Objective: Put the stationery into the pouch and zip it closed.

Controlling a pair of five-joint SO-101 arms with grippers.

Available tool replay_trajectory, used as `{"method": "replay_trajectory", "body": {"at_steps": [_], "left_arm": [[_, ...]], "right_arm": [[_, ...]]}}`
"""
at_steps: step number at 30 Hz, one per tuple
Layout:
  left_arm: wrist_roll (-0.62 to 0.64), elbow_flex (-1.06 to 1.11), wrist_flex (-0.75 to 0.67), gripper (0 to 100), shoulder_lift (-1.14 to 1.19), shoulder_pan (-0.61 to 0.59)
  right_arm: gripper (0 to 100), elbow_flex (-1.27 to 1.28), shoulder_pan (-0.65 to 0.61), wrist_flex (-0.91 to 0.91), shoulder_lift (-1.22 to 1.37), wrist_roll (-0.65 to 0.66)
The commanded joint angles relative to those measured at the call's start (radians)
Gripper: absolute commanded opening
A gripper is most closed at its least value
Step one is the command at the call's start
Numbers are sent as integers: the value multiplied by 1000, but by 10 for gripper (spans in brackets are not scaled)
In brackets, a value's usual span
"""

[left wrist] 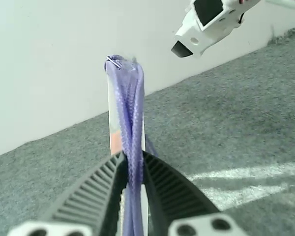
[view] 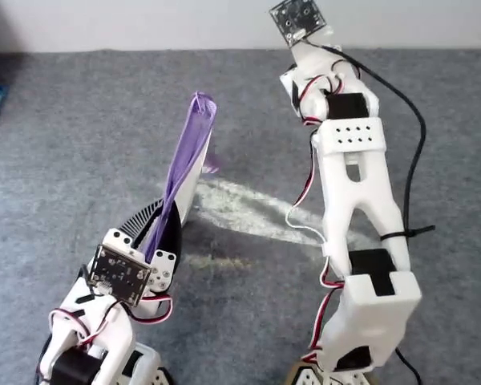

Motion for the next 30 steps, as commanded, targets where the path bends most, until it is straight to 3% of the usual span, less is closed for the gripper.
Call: {"method": "replay_trajectory", "body": {"at_steps": [1,5,11,13,23,30], "left_arm": [[-6,-44,2,13,-8,-8],[-6,-45,2,47,-8,-8],[0,-42,2,304,-8,-8],[0,-42,2,344,-8,-8],[0,-45,-80,347,-8,-8],[0,-45,-110,345,-9,-21]], "right_arm": [[8,-12,7,-10,-61,2],[8,-12,12,79,-87,0],[8,-12,39,214,-163,-132],[8,-12,59,262,-191,-195],[8,-12,234,527,-320,-479],[8,-12,291,688,-421,-520]]}}
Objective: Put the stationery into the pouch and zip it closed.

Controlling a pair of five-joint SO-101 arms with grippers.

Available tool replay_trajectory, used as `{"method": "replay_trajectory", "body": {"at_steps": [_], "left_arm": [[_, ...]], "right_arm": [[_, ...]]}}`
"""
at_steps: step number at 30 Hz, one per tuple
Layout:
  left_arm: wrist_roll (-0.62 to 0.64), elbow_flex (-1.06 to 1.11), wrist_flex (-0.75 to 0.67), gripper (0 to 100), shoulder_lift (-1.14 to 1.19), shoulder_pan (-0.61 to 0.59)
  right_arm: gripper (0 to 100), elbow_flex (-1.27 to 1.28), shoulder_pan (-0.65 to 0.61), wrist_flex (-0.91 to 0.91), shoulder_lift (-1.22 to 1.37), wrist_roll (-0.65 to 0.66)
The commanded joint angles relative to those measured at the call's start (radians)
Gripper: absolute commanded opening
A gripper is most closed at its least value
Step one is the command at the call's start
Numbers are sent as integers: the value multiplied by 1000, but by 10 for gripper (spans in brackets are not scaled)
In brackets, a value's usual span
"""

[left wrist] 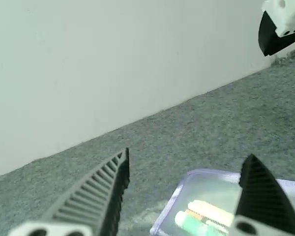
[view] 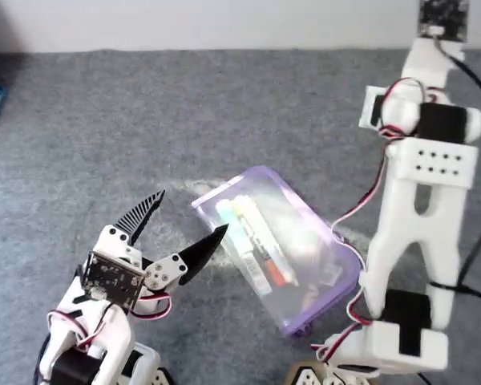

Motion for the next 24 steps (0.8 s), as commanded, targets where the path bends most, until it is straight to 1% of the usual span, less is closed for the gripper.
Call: {"method": "replay_trajectory", "body": {"at_steps": [1,3,9,11,13,17,20,24], "left_arm": [[6,-47,-25,345,-9,-38],[6,-45,-21,345,-9,-81],[6,-41,-12,344,-9,-264],[6,-44,32,344,-9,-308],[8,-42,100,344,-9,-344],[91,-44,204,333,-9,-408],[110,-42,244,254,-9,-436],[109,-38,265,86,-9,-436]], "right_arm": [[8,-12,18,81,-107,-15],[8,-12,18,137,-143,-15],[8,-12,16,343,-265,-15],[8,-9,16,401,-305,-17],[8,31,19,407,-355,-17],[8,212,28,389,-522,-17],[8,408,30,346,-680,-46],[8,723,30,225,-917,-94]]}}
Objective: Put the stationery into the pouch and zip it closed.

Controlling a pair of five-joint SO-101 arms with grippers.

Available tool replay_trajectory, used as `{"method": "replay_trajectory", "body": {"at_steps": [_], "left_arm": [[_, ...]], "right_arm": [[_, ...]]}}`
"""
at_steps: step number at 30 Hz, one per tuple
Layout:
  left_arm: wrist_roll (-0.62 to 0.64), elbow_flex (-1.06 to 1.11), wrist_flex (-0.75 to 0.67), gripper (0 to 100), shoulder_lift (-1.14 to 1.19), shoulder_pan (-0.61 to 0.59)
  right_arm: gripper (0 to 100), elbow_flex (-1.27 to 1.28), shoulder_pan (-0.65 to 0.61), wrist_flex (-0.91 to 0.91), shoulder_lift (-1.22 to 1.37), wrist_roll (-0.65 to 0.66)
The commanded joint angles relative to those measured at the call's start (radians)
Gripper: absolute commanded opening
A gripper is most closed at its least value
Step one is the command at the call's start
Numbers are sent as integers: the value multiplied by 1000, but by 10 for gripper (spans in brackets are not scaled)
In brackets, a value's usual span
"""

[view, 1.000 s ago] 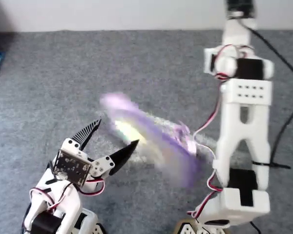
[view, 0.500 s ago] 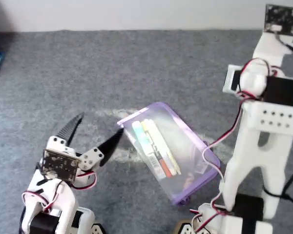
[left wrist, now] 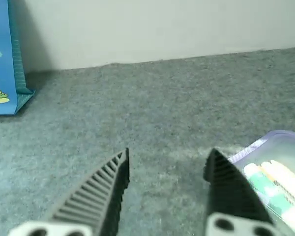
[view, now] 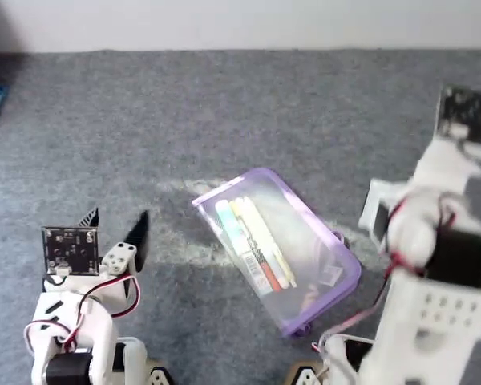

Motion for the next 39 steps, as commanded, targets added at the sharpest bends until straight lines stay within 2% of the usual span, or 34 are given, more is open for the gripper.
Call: {"method": "replay_trajectory", "body": {"at_steps": [1,2,10,16,26,39], "left_arm": [[12,-31,8,43,-9,0],[11,-18,3,10,-9,0],[-26,160,2,14,-9,2],[-58,300,-43,14,-9,2],[-57,467,-163,15,-9,2],[-55,470,-153,14,-6,-6]], "right_arm": [[8,276,12,-117,-228,-31],[8,361,12,-154,-288,-29],[8,890,5,-394,-742,-28],[9,1155,2,-426,-1033,-26],[9,1355,7,-432,-1033,-26],[9,1493,27,-421,-1033,-26]]}}
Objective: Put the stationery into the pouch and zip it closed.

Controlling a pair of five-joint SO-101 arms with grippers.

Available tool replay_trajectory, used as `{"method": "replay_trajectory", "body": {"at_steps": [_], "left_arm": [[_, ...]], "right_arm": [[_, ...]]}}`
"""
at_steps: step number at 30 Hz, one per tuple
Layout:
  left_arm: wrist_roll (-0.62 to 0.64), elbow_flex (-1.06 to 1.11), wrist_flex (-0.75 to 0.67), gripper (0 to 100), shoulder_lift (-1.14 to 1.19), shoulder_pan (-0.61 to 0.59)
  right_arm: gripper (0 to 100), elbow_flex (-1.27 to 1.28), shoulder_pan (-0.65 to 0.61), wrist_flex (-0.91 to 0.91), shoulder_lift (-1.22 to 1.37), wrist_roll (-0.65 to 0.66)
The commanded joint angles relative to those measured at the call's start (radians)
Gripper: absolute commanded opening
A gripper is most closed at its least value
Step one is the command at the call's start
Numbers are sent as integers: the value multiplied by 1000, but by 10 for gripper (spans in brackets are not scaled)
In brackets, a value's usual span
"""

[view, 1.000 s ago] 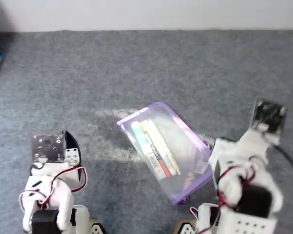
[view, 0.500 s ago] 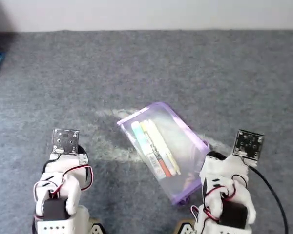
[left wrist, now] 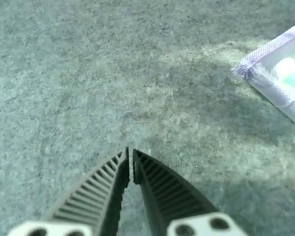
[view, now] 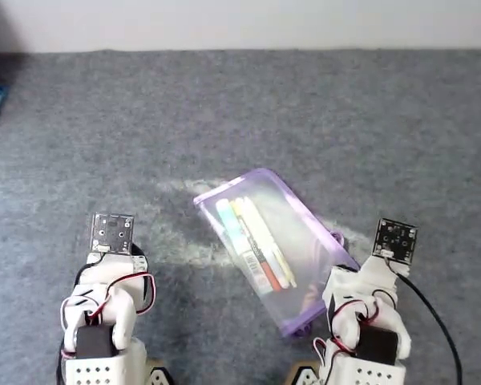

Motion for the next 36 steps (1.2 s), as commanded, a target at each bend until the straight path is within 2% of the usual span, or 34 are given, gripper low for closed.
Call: {"method": "replay_trajectory", "body": {"at_steps": [1,5,11,36], "left_arm": [[-9,-10,-15,14,-6,-9],[-8,-10,40,14,-8,-2],[-14,-13,175,14,-9,-2],[-14,-13,175,14,-9,-2]], "right_arm": [[9,44,31,-1,5,-9],[9,63,77,-1,5,-9],[9,63,81,35,5,-12],[9,63,77,35,5,-12]]}}
